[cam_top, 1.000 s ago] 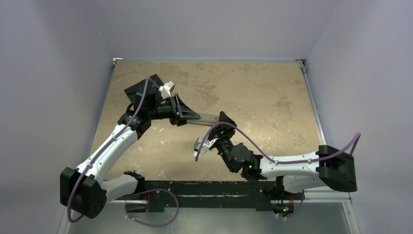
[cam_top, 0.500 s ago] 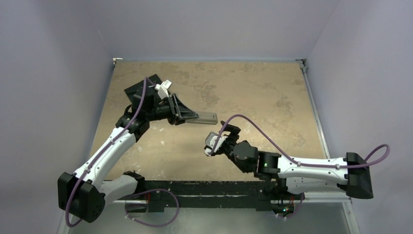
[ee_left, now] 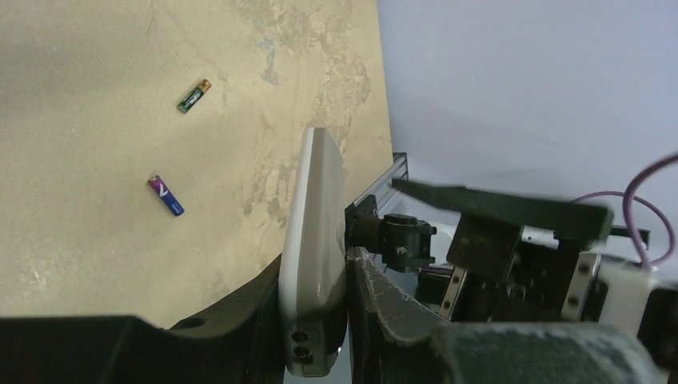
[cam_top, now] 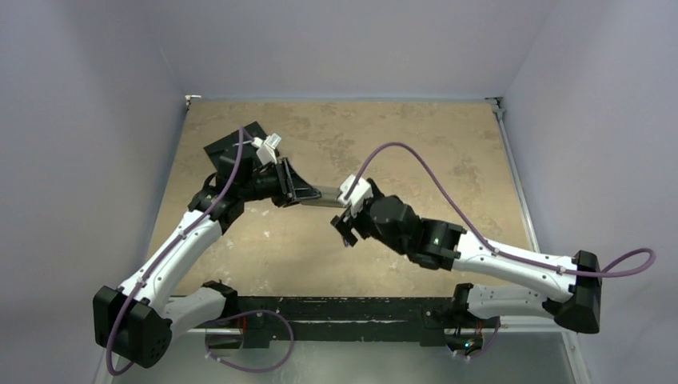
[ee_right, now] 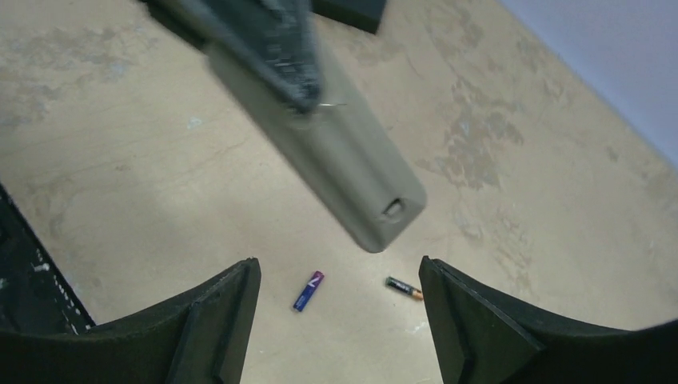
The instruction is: Load the batteries into the remote control
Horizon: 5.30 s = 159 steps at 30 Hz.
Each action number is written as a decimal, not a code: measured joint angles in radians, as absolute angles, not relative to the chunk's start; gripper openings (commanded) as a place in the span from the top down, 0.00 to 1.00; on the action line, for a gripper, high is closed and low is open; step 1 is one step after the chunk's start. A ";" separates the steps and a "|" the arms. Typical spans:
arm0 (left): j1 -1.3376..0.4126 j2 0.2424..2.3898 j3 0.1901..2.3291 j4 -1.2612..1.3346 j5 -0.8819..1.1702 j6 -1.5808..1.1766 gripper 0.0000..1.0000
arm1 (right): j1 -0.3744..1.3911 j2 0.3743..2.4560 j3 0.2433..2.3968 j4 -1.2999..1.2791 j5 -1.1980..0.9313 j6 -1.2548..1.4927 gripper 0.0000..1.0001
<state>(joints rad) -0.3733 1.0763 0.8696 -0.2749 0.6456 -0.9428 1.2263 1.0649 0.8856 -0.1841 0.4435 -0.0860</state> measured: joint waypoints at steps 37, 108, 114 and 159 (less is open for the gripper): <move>-0.373 0.944 0.702 -0.140 0.672 -0.830 1.00 | 0.705 1.073 0.900 -0.226 -0.223 0.636 0.30; -0.373 0.945 0.641 0.055 0.789 -0.959 1.00 | 0.680 1.023 0.776 0.034 -0.410 0.848 0.30; -0.373 0.945 0.639 0.055 0.788 -0.959 1.00 | 0.679 1.030 0.776 0.034 -0.410 0.848 0.30; -0.373 0.951 0.624 0.066 0.778 -0.962 1.00 | 0.680 1.060 0.776 0.038 -0.429 0.849 0.31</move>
